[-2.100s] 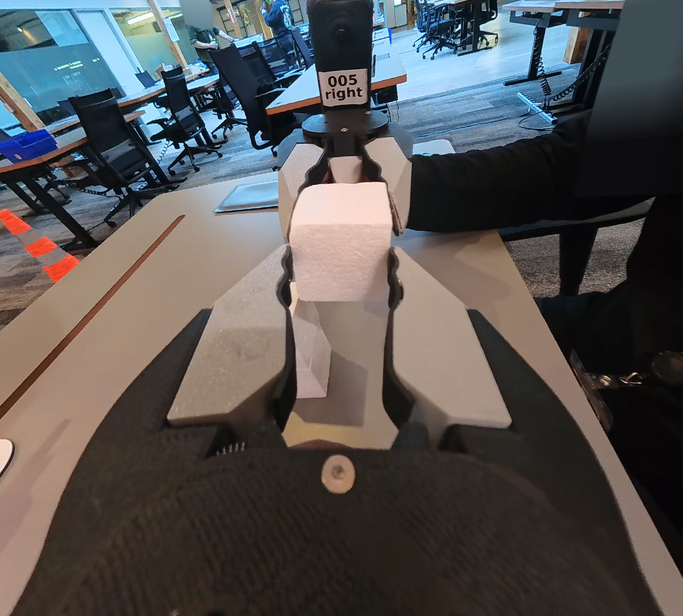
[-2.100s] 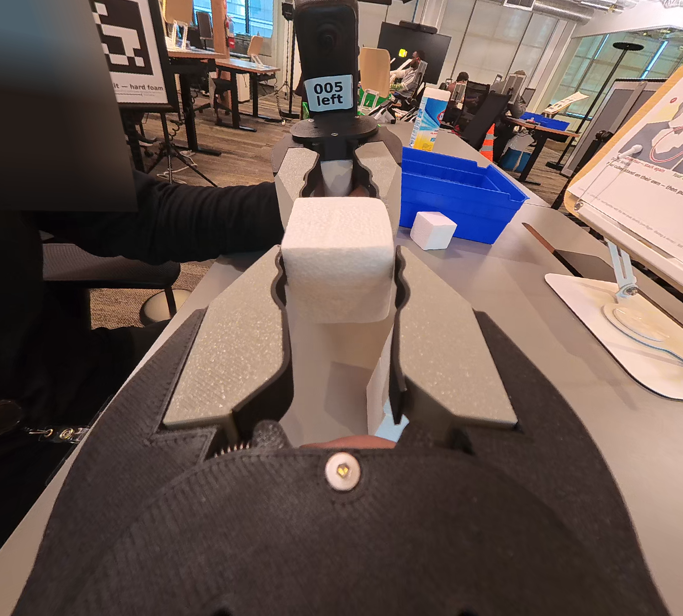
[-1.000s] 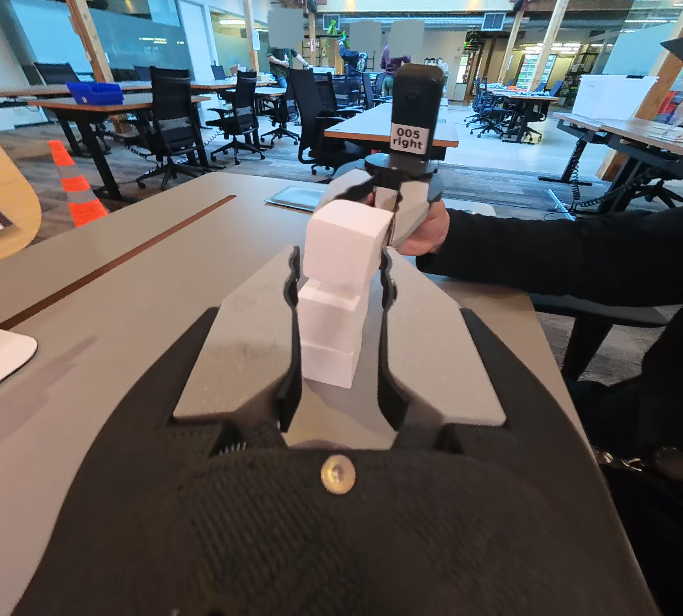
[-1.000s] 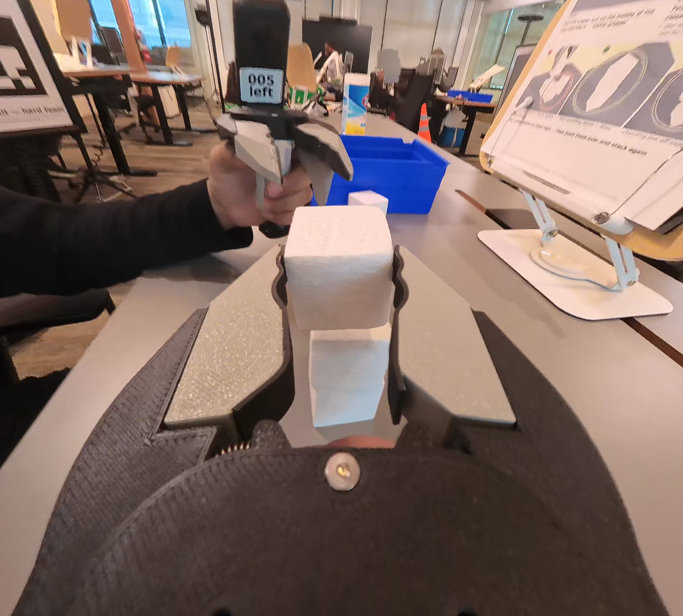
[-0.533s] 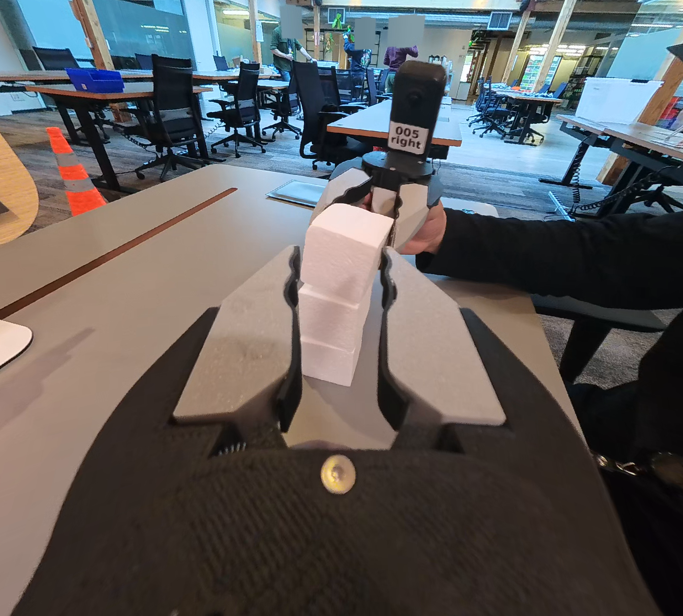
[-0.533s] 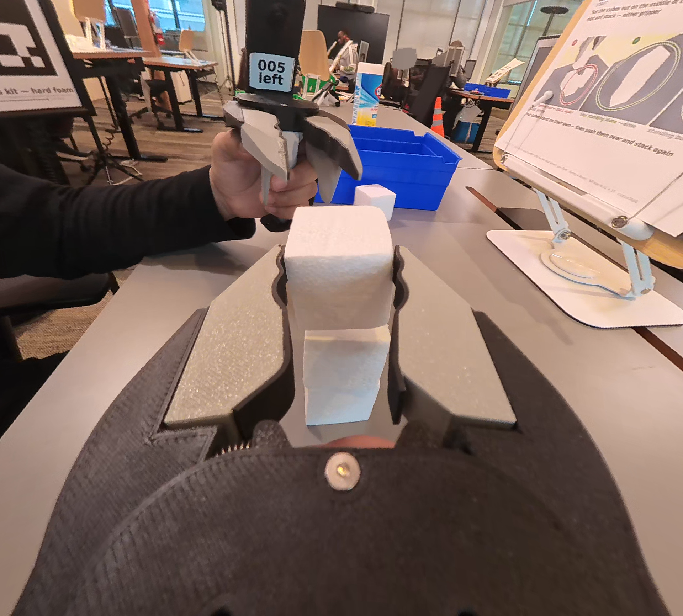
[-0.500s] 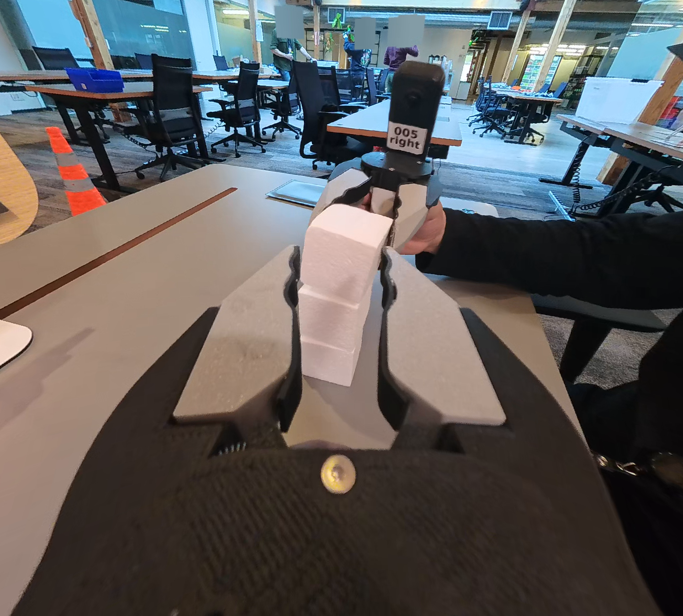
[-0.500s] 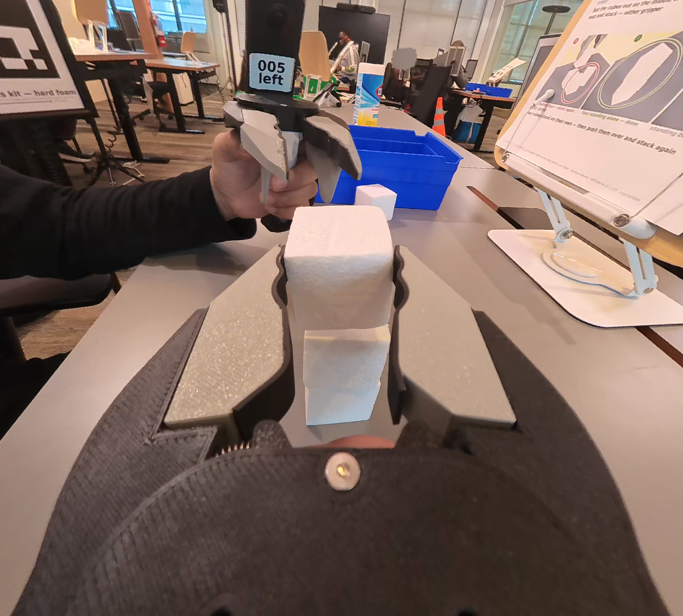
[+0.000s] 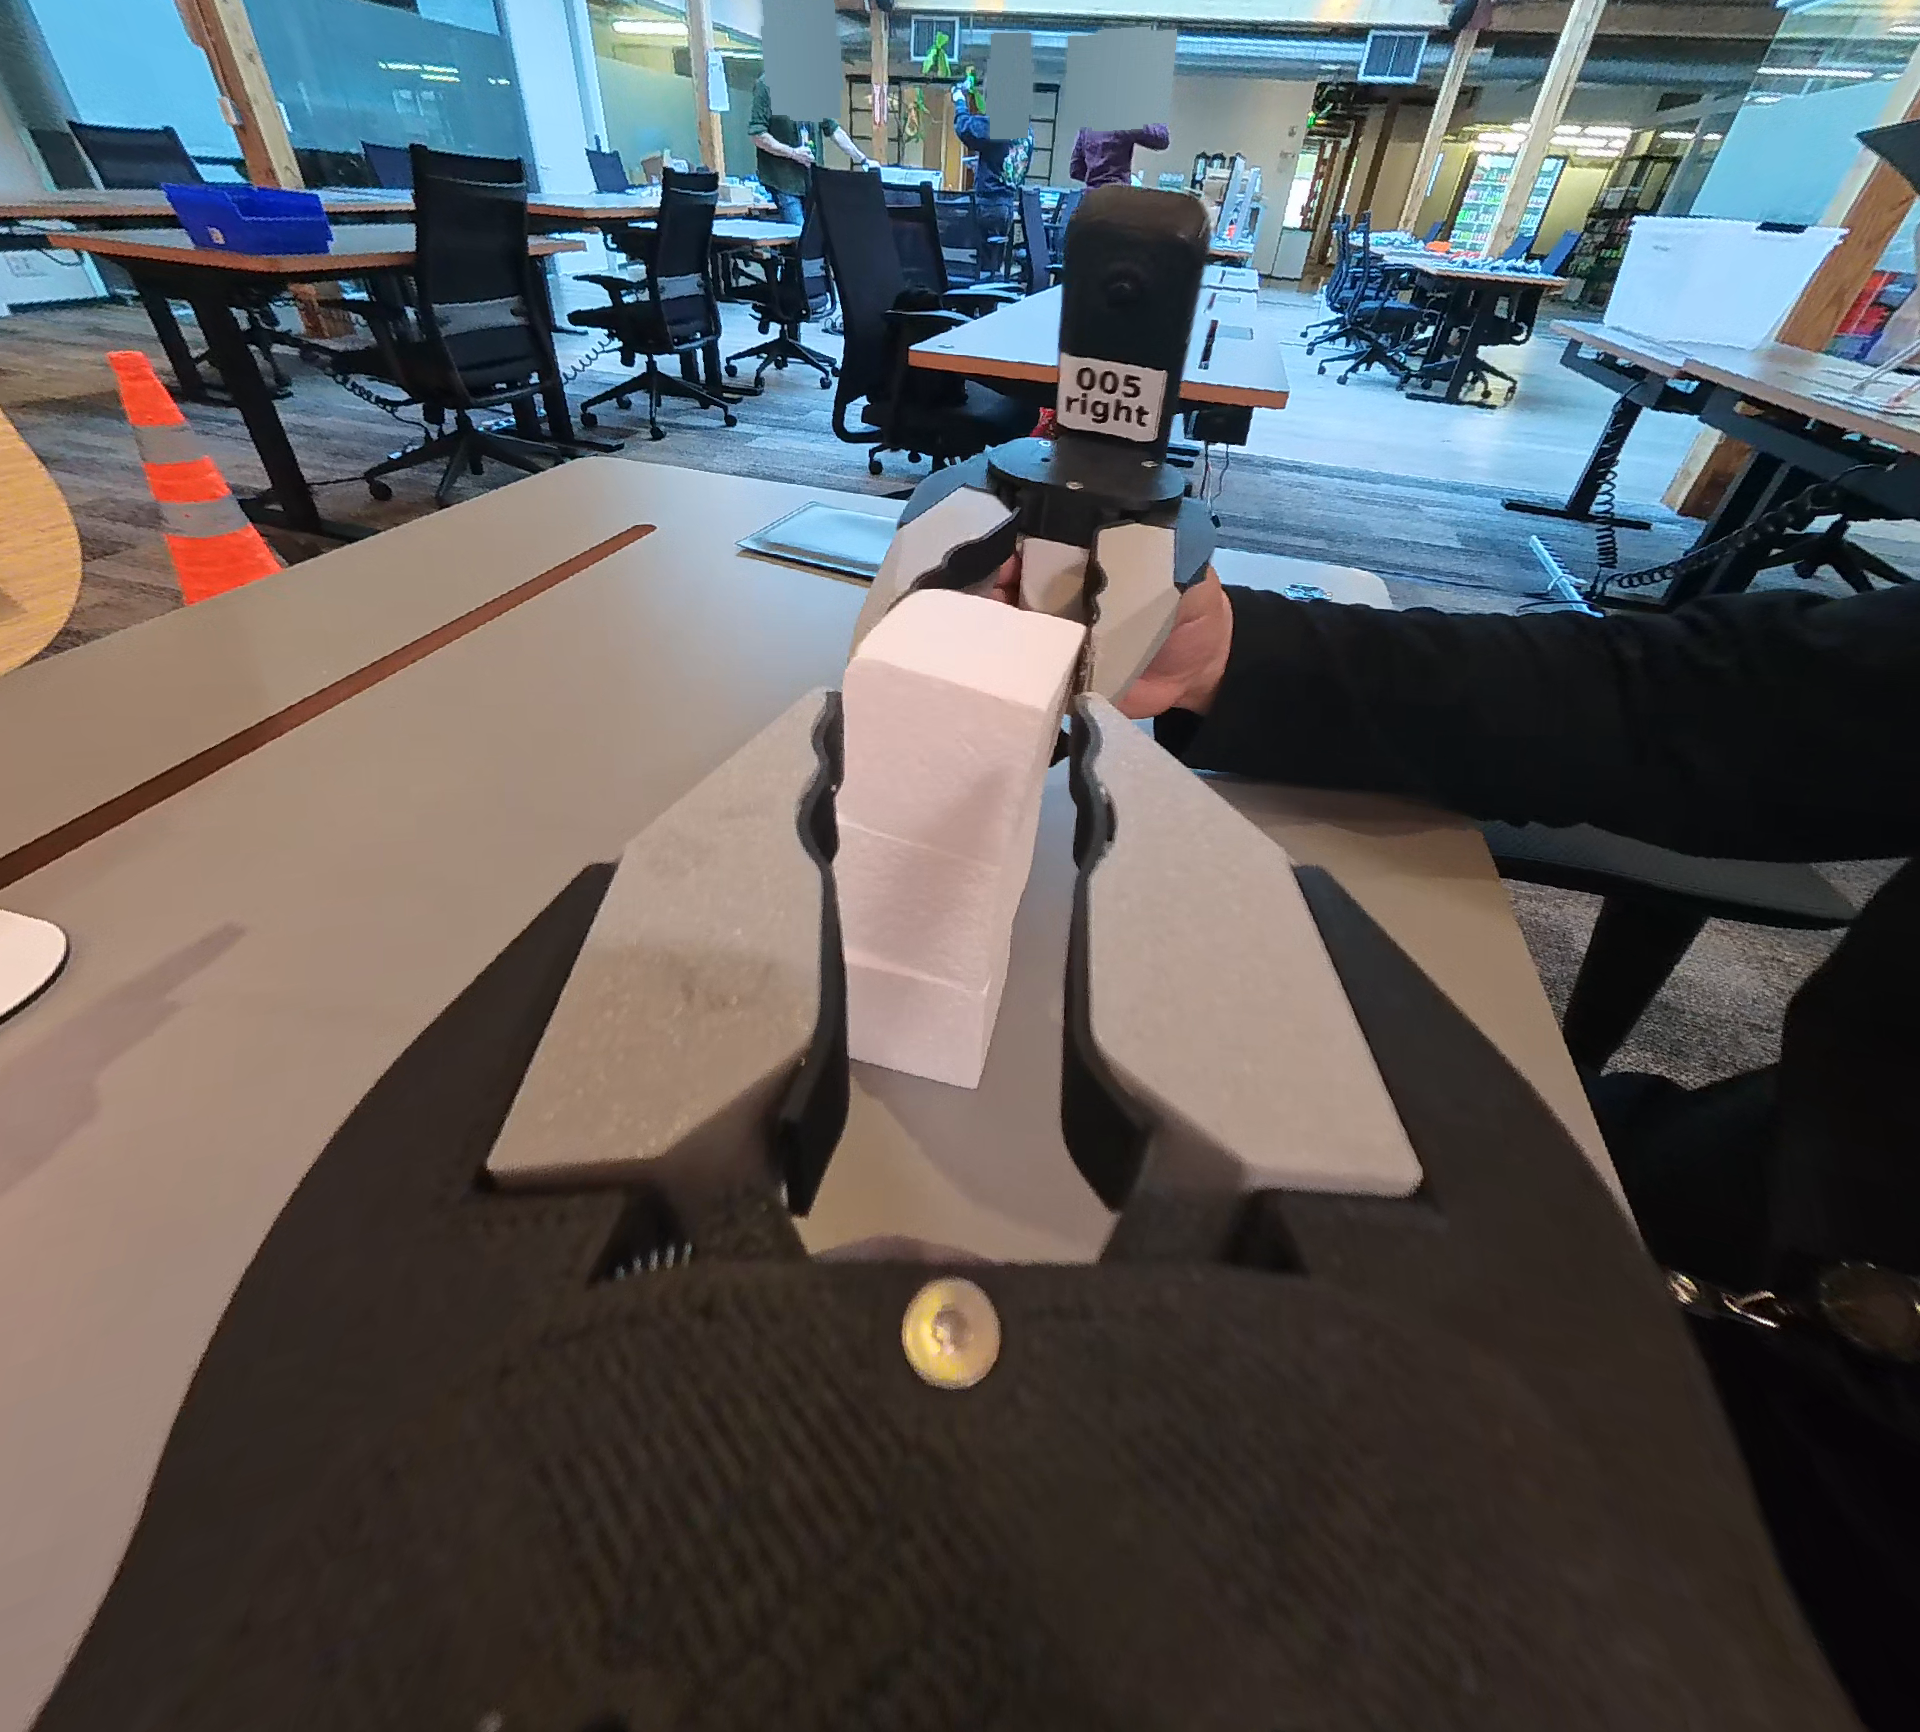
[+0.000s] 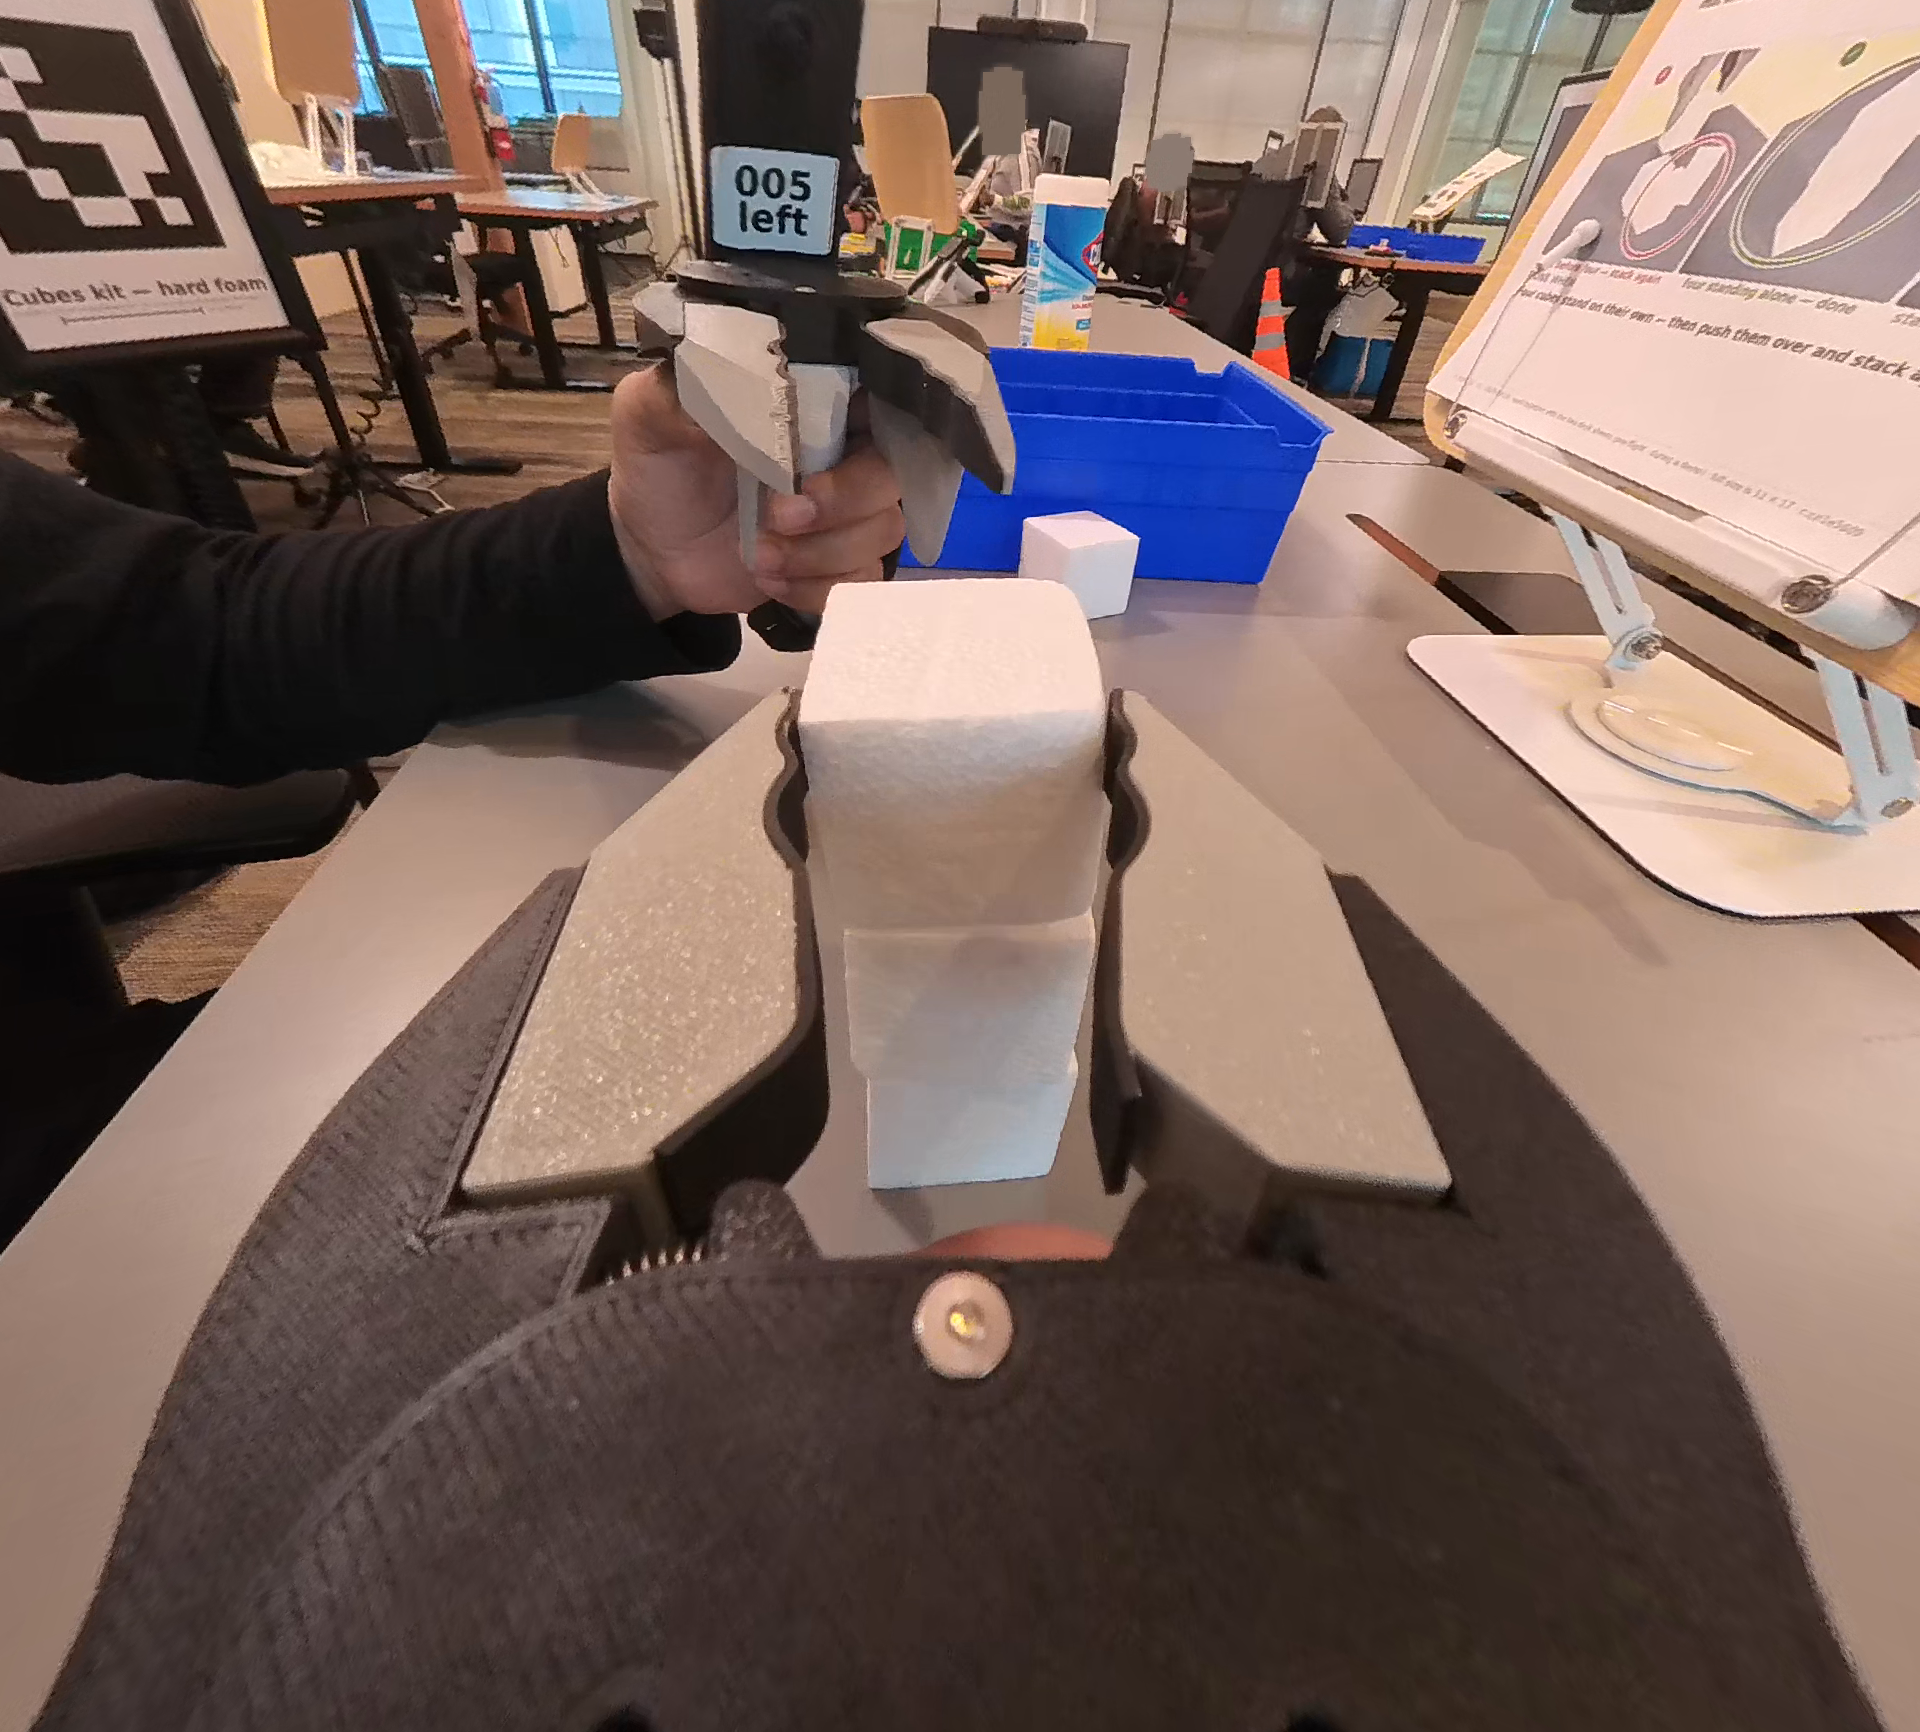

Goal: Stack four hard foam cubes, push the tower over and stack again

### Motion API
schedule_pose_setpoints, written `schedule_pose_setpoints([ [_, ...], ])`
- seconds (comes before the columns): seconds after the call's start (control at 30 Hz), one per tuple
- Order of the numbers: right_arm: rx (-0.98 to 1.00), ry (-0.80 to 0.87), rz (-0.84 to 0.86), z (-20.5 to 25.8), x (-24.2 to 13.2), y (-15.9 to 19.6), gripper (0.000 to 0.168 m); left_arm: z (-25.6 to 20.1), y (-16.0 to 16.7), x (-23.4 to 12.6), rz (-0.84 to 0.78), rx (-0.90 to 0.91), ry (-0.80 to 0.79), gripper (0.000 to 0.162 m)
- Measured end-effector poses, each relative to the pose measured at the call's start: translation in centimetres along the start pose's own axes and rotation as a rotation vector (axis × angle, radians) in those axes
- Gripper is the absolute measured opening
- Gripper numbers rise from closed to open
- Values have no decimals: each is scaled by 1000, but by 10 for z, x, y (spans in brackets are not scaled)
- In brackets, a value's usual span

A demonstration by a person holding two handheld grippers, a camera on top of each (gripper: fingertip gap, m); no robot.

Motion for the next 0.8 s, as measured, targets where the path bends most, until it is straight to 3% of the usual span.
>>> schedule_pose_setpoints([
  [0.4, 32, 12, -12, -3, 0, 1, 66, 3, -1, -2, -7, -5, -10, 44],
  [0.53, 29, 33, -43, -4, -7, -4, 70, 15, -6, -14, -19, -2, -104, 49],
  [0.6, 26, 48, -80, -4, -13, -10, 70, 35, -8, -27, -30, -20, -278, 50],
  [0.73, 15, 99, -144, -6, -24, -20, 69, 98, 6, -82, 95, -54, -947, 63],
  [0.8, 9, 118, -155, -6, -27, -21, 68, 117, 14, -108, 145, -95, -1148, 76],
])
Point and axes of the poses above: each gripper's, where its closed fingertips meet, x out along the fingers, y out of its underside, z = x × y across the jaws, the point moved 7 cm from there along -x, back along the fingers, and after that the axes turned 7 degrees about -y, right-handed, at the moved point
